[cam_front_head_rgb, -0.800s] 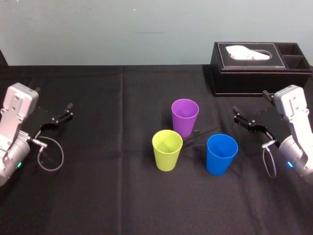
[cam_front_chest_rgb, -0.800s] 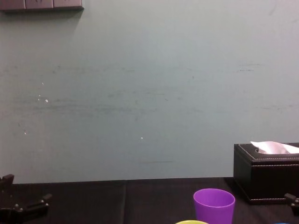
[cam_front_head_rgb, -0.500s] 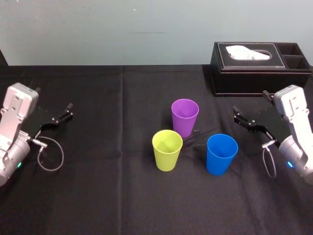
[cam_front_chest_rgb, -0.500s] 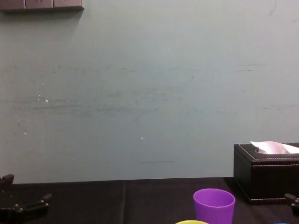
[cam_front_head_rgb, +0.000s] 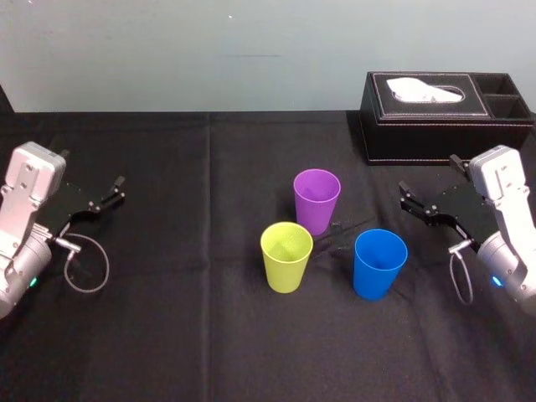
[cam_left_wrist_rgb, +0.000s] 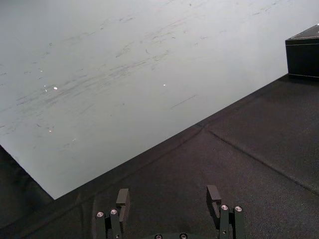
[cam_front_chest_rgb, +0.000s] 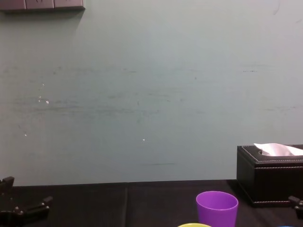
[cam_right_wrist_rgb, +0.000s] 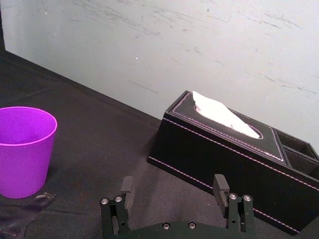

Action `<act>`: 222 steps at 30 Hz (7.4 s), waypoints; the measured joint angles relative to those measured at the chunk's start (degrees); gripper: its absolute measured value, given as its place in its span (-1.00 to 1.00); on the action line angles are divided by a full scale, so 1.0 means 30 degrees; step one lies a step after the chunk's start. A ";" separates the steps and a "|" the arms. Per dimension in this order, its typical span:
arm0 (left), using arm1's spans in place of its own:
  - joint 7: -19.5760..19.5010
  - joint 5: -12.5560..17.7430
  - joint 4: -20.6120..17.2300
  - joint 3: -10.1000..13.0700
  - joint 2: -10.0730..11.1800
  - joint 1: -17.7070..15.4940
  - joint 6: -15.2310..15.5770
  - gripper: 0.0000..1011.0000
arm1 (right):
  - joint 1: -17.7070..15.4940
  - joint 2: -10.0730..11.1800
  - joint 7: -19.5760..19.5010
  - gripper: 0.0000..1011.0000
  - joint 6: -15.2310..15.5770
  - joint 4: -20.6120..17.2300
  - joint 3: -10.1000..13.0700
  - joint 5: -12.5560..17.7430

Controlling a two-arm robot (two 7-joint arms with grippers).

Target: Stack the three plastic cups sequentially using one hand.

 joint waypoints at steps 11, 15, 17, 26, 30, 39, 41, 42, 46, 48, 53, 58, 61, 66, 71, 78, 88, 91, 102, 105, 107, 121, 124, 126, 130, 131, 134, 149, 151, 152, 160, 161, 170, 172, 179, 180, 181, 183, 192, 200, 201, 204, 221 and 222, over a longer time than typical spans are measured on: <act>0.0000 0.0000 0.0000 -0.0001 -0.0001 0.0000 0.0001 1.00 | 0.0001 0.0000 0.0000 0.98 0.0001 0.0000 0.0000 0.0001; 0.0000 0.0000 0.0000 -0.0001 0.0000 0.0000 0.0000 1.00 | 0.0000 -0.0001 0.0000 0.98 0.0000 0.0000 0.0000 0.0000; 0.0000 0.0000 0.0000 -0.0001 0.0001 0.0000 0.0000 1.00 | 0.0000 -0.0001 0.0000 0.98 0.0001 0.0001 0.0000 0.0000; 0.0000 0.0000 0.0000 0.0000 0.0000 0.0000 0.0001 1.00 | -0.0008 -0.0009 0.0070 0.98 0.0000 0.0000 0.0072 -0.0002; 0.0001 0.0000 0.0000 0.0000 0.0000 -0.0001 0.0001 1.00 | -0.0253 0.0106 0.0633 0.98 0.0001 -0.0188 0.0427 0.0307; 0.0000 0.0000 0.0001 0.0000 0.0000 0.0000 0.0001 1.00 | -0.1877 0.1072 0.2179 0.98 -0.0413 -0.1515 0.1990 0.2041; 0.0000 0.0000 0.0000 0.0000 0.0000 -0.0001 0.0001 1.00 | -0.2425 0.1396 0.2649 0.98 -0.0560 -0.1981 0.2457 0.2571; 0.0000 0.0000 0.0000 0.0000 0.0000 0.0000 0.0001 1.00 | -0.2589 0.1502 0.2814 0.98 -0.0615 -0.2120 0.2591 0.2734; 0.0000 0.0000 0.0000 -0.0001 0.0000 0.0000 0.0000 1.00 | -0.3461 0.2064 0.3610 0.98 -0.0863 -0.2901 0.3222 0.3476; 0.0000 -0.0001 0.0000 0.0000 -0.0001 -0.0001 0.0001 1.00 | -0.4086 0.2423 0.4065 0.98 -0.1008 -0.3428 0.3587 0.3835; 0.0000 0.0000 0.0000 -0.0001 0.0000 -0.0001 0.0001 1.00 | -0.5236 0.3034 0.4827 0.98 -0.1193 -0.4311 0.4259 0.4458; 0.0000 0.0000 0.0000 -0.0001 0.0000 0.0000 0.0001 1.00 | -0.6465 0.3537 0.5626 0.98 -0.1598 -0.5150 0.4961 0.4939; 0.0000 0.0001 0.0000 -0.0001 0.0001 -0.0001 0.0001 1.00 | -0.7051 0.3713 0.6040 0.98 -0.1831 -0.5523 0.5285 0.5152; 0.0000 0.0000 0.0000 0.0000 0.0000 0.0000 0.0001 1.00 | -0.7923 0.3935 0.6693 0.98 -0.2166 -0.5980 0.5568 0.5176; 0.0000 0.0000 0.0001 0.0000 0.0000 0.0000 0.0000 1.00 | -0.8420 0.3987 0.7151 0.98 -0.2293 -0.6126 0.5554 0.4809; 0.0000 -0.0001 0.0000 0.0000 0.0000 -0.0001 0.0000 1.00 | -0.8579 0.3770 0.7654 0.98 -0.2306 -0.5899 0.5134 0.3971; 0.0000 0.0000 0.0000 0.0000 -0.0001 0.0000 0.0000 1.00 | -0.8027 0.3017 0.8510 0.98 -0.1945 -0.5074 0.4512 0.3298; 0.0000 0.0000 0.0000 -0.0001 0.0000 0.0000 0.0000 1.00 | -0.7822 0.2809 0.8796 0.98 -0.1827 -0.4929 0.4392 0.3176; 0.0001 -0.0001 0.0000 0.0000 0.0000 0.0000 0.0001 1.00 | -0.6866 0.1927 0.9578 0.98 -0.1238 -0.4439 0.4030 0.2690; 0.0000 0.0000 0.0000 0.0000 0.0000 -0.0001 0.0001 1.00 | -0.6653 0.1747 0.9706 0.98 -0.1139 -0.4345 0.3976 0.2571; 0.0000 -0.0001 0.0000 0.0001 0.0000 0.0001 0.0000 1.00 | -0.6429 0.1560 0.9791 0.98 -0.1042 -0.4257 0.3940 0.2431; 0.0000 0.0000 0.0000 -0.0001 0.0000 0.0000 0.0001 1.00 | -0.5160 0.0454 1.0483 0.98 -0.0379 -0.3415 0.3821 0.2061; 0.0000 0.0000 0.0001 0.0000 0.0000 0.0000 0.0001 1.00 | -0.4935 0.0299 1.0601 0.98 -0.0241 -0.3242 0.3742 0.2064; 0.0000 0.0000 0.0000 0.0000 0.0001 0.0001 0.0001 1.00 | -0.4772 0.0171 1.0643 0.98 -0.0107 -0.3107 0.3665 0.2067; 0.0000 0.0000 0.0000 0.0000 0.0000 0.0001 0.0001 1.00 | -0.4548 -0.0002 1.0755 0.98 0.0195 -0.2920 0.3538 0.2171; 0.0000 0.0000 0.0000 0.0000 -0.0001 -0.0001 0.0000 1.00 | -0.4549 -0.0002 1.0758 0.98 0.0197 -0.2922 0.3536 0.2172; 0.0000 0.0000 0.0000 0.0000 -0.0001 0.0000 0.0000 1.00 | -0.4560 0.0008 1.0754 0.98 0.0191 -0.2922 0.3543 0.2172; 0.0000 0.0001 0.0000 -0.0001 0.0000 0.0000 0.0000 1.00 | -0.4607 0.0042 1.0731 0.59 0.0103 -0.2972 0.3582 0.2170; 0.0000 0.0000 0.0000 0.0000 -0.0001 0.0000 0.0001 1.00 | -0.4610 0.0044 1.0725 0.56 0.0097 -0.2976 0.3585 0.2170; 0.0000 0.0000 0.0001 0.0000 0.0000 -0.0001 0.0001 1.00 | -0.4612 0.0046 1.0720 0.56 0.0090 -0.2978 0.3587 0.2170; 0.0000 0.0000 0.0000 0.0000 0.0000 0.0000 0.0001 1.00 | -0.4623 0.0056 1.0704 0.48 0.0068 -0.2992 0.3598 0.2170; 0.0001 -0.0001 0.0000 -0.0001 -0.0001 0.0000 0.0001 1.00 | -0.4627 0.0059 1.0701 0.47 0.0063 -0.2994 0.3598 0.2169; 0.0000 0.0000 0.0000 0.0000 0.0000 0.0000 0.0001 1.00 | -0.4632 0.0060 1.0689 0.46 0.0049 -0.3003 0.3599 0.2169; 0.0000 0.0000 0.0000 -0.0001 0.0000 -0.0001 0.0000 1.00 | -0.4631 0.0059 1.0688 0.46 0.0048 -0.3003 0.3599 0.2169; 0.0000 0.0000 0.0000 0.0000 -0.0001 -0.0001 0.0000 1.00 | -0.4943 0.0265 1.0345 0.46 0.0279 -0.3806 0.3886 0.2051; -0.0001 0.0000 0.0000 0.0000 -0.0001 0.0000 0.0001 1.00 | -0.4999 0.0306 1.0314 0.46 0.0333 -0.4005 0.3963 0.2075; 0.0000 -0.0001 0.0000 -0.0001 0.0000 0.0000 0.0000 1.00 | -0.5058 0.0350 1.0282 0.46 0.0410 -0.4185 0.4043 0.2116; 0.0000 0.0000 0.0000 0.0000 0.0000 0.0000 0.0001 1.00 | -0.5207 0.0496 1.0165 0.46 0.0691 -0.4748 0.4286 0.2258; 0.0000 0.0000 0.0000 -0.0001 0.0000 0.0000 0.0001 1.00 | -0.5181 0.1092 0.9900 0.46 0.2410 -0.6804 0.4991 0.2953; 0.0000 0.0001 0.0000 0.0000 0.0000 0.0000 0.0001 1.00 | -0.4004 0.1351 0.9919 0.46 0.3632 -0.7760 0.4827 0.3447; 0.0000 0.0000 0.0000 -0.0001 0.0000 0.0000 0.0001 1.00 | -0.3856 0.1339 0.9912 0.46 0.3712 -0.7774 0.4770 0.3456; 0.0000 0.0000 0.0000 -0.0001 0.0000 0.0000 0.0001 1.00 | -0.3164 0.1230 0.9852 0.46 0.4050 -0.7767 0.4425 0.3438; 0.0001 0.0001 0.0000 -0.0001 0.0000 0.0000 0.0001 1.00 | 0.0333 -0.0311 0.9282 0.46 0.5217 -0.5465 0.2294 0.2365; 0.0000 0.0000 0.0000 0.0000 0.0000 0.0000 0.0000 1.00 | 0.0469 -0.0378 0.9282 0.46 0.5248 -0.5339 0.2220 0.2335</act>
